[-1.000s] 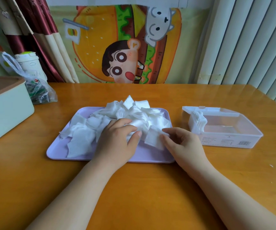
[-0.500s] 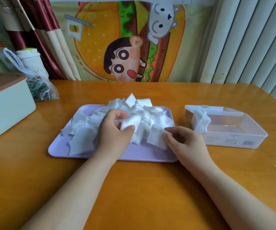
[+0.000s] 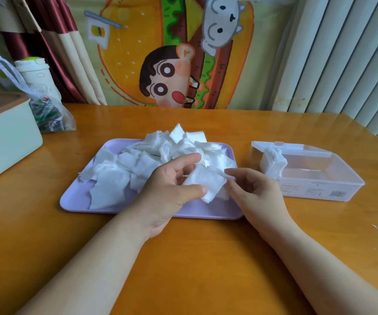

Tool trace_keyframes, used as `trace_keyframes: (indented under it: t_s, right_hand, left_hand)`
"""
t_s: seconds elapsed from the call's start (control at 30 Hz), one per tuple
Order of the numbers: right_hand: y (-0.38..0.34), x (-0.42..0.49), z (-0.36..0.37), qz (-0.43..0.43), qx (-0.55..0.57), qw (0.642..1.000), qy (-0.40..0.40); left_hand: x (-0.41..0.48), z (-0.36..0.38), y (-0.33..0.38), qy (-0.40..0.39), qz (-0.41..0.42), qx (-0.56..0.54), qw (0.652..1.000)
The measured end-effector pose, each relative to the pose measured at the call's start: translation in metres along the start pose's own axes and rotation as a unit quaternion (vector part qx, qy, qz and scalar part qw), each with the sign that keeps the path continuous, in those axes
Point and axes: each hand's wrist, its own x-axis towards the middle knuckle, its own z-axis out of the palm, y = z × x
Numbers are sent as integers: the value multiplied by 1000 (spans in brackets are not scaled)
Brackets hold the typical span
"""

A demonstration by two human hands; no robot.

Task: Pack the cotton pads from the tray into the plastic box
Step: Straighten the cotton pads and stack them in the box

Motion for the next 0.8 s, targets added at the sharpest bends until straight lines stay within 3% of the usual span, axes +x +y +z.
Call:
trace_keyframes:
  t_s: [0.2, 0.37, 0.47, 0.57, 0.8]
  right_hand:
    - [2, 2, -1, 16, -23, 1000, 9]
    - [-2, -1, -1, 10, -7, 999, -32]
    - [-3, -2, -2, 5, -5, 998, -66]
    - [-1, -1, -3, 7, 0, 997, -75]
    - [-2, -1, -1, 8, -3, 999, -33]
  left_hand:
    - [-2, 2, -1, -3, 0, 23, 1000]
    - [-4, 6, -2, 0, 9, 64, 998]
    - [-3, 5, -8, 30, 37, 160, 986]
    - [0, 4, -14, 63, 100, 287, 951]
    - [1, 0, -10, 36, 85, 243, 966]
